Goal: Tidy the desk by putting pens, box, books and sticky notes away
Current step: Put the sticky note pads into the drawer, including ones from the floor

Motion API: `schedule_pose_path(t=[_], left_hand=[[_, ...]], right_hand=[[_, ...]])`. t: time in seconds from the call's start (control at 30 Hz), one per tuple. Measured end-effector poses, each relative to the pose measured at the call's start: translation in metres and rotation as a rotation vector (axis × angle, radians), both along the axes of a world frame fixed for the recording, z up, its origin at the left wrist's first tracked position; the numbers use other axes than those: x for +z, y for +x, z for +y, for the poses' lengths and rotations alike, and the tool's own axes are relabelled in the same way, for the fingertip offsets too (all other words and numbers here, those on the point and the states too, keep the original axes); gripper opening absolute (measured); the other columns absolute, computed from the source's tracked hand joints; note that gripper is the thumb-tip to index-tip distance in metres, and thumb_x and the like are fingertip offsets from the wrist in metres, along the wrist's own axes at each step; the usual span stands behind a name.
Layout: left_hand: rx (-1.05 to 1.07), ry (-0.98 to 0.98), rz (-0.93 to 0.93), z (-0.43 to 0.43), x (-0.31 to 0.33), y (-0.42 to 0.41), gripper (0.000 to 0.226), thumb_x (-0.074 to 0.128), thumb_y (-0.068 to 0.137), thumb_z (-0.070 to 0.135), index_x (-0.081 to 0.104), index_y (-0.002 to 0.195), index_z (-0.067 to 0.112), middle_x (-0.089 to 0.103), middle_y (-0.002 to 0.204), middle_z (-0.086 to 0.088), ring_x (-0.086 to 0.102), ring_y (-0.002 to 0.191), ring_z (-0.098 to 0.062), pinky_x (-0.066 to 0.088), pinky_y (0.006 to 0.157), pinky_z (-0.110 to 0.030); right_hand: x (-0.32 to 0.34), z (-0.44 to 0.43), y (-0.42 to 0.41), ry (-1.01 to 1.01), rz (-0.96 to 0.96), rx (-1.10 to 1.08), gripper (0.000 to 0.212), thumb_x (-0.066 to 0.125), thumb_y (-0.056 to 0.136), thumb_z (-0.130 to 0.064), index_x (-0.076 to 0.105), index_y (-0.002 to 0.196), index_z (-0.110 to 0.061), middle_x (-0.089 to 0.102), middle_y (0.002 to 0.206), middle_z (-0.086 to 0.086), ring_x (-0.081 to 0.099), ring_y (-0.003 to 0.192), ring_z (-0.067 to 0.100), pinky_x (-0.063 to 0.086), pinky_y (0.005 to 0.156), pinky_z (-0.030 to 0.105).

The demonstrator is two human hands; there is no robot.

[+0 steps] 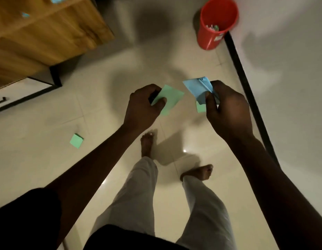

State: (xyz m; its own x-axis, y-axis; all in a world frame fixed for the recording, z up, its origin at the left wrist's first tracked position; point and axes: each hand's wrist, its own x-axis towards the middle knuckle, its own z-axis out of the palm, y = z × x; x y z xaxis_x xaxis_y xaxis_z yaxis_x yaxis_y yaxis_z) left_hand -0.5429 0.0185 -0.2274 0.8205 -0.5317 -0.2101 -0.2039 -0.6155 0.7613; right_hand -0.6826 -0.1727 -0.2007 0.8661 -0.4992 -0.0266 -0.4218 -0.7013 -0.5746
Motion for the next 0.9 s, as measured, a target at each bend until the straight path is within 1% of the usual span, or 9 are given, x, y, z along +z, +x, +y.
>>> schedule_pose_path(t=[0.1,0.2,0.27,0.33,0.4,0.47,0.57,0.73,0.9], left_hand=[[0.073,-0.067,-0.018,0.018,0.059,0.01,0.011,0.069,0.09,0.02,0.073,0.1,0.016,0.074,0.091,0.011,0.069,0.083,-0.002,0.057,0.069,-0.02],[0.15,-0.108,-0.024,0.039,0.104,0.021,0.013,0.068,0.091,0.016,0.073,0.102,0.018,0.069,0.089,0.017,0.066,0.082,0.009,0.05,0.065,-0.008],[0.196,-0.143,-0.042,0.057,0.131,0.033,0.015,0.068,0.091,0.016,0.073,0.106,0.019,0.069,0.091,0.016,0.064,0.083,0.01,0.049,0.067,-0.006],[0.215,-0.163,-0.057,0.077,0.155,0.049,0.017,0.067,0.092,0.017,0.072,0.108,0.02,0.07,0.095,0.016,0.065,0.087,0.008,0.048,0.068,-0.006],[0.236,-0.177,-0.069,0.097,0.173,0.066,0.018,0.067,0.093,0.018,0.072,0.11,0.021,0.071,0.098,0.016,0.065,0.089,0.007,0.046,0.069,-0.005],[0.271,-0.205,-0.098,0.121,0.189,0.087,0.019,0.069,0.092,0.019,0.07,0.112,0.019,0.071,0.102,0.013,0.066,0.089,0.003,0.047,0.068,-0.006],[0.302,-0.235,-0.115,0.153,0.209,0.124,0.019,0.071,0.092,0.019,0.069,0.11,0.021,0.068,0.097,0.019,0.066,0.089,0.002,0.05,0.066,-0.008],[0.335,-0.258,-0.076,0.199,0.228,0.183,0.023,0.074,0.09,0.017,0.072,0.111,0.026,0.069,0.092,0.024,0.066,0.085,0.009,0.048,0.065,-0.006],[0.346,-0.256,-0.138,0.224,0.241,0.226,0.023,0.074,0.09,0.017,0.072,0.109,0.029,0.069,0.097,0.023,0.066,0.092,0.008,0.047,0.07,-0.005]], right_hand=[[0.057,0.013,0.022,-0.032,-0.04,0.06,0.014,0.048,0.099,-0.019,0.055,0.111,-0.016,0.061,0.087,-0.001,0.058,0.072,0.028,0.045,0.059,0.037],[0.105,0.029,0.046,-0.058,-0.066,0.1,0.018,0.048,0.1,-0.018,0.053,0.117,-0.015,0.059,0.089,-0.001,0.056,0.071,0.029,0.04,0.058,0.034],[0.133,0.044,0.063,-0.077,-0.086,0.123,0.024,0.049,0.1,-0.019,0.051,0.124,-0.014,0.062,0.093,0.005,0.058,0.07,0.031,0.042,0.057,0.034],[0.159,0.061,0.083,-0.072,-0.109,0.136,0.027,0.051,0.1,-0.018,0.05,0.126,-0.013,0.06,0.094,0.007,0.059,0.068,0.033,0.048,0.057,0.038],[0.176,0.076,0.101,-0.066,-0.117,0.142,0.026,0.052,0.1,-0.018,0.05,0.125,-0.014,0.054,0.09,0.0,0.056,0.065,0.029,0.049,0.057,0.039],[0.19,0.094,0.123,-0.051,-0.119,0.151,0.021,0.053,0.1,-0.018,0.052,0.121,-0.016,0.052,0.087,-0.006,0.05,0.067,0.022,0.044,0.058,0.035],[0.208,0.117,0.162,-0.037,-0.147,0.164,0.016,0.053,0.1,-0.019,0.053,0.116,-0.018,0.054,0.088,-0.01,0.046,0.07,0.012,0.039,0.06,0.031],[0.227,0.152,0.226,-0.009,-0.193,0.2,0.019,0.054,0.101,-0.018,0.053,0.12,-0.019,0.059,0.095,-0.011,0.056,0.076,0.014,0.047,0.06,0.032],[0.237,0.165,0.28,-0.015,-0.217,0.258,0.017,0.054,0.101,-0.02,0.056,0.118,-0.019,0.067,0.098,-0.005,0.061,0.083,0.017,0.051,0.064,0.037]])
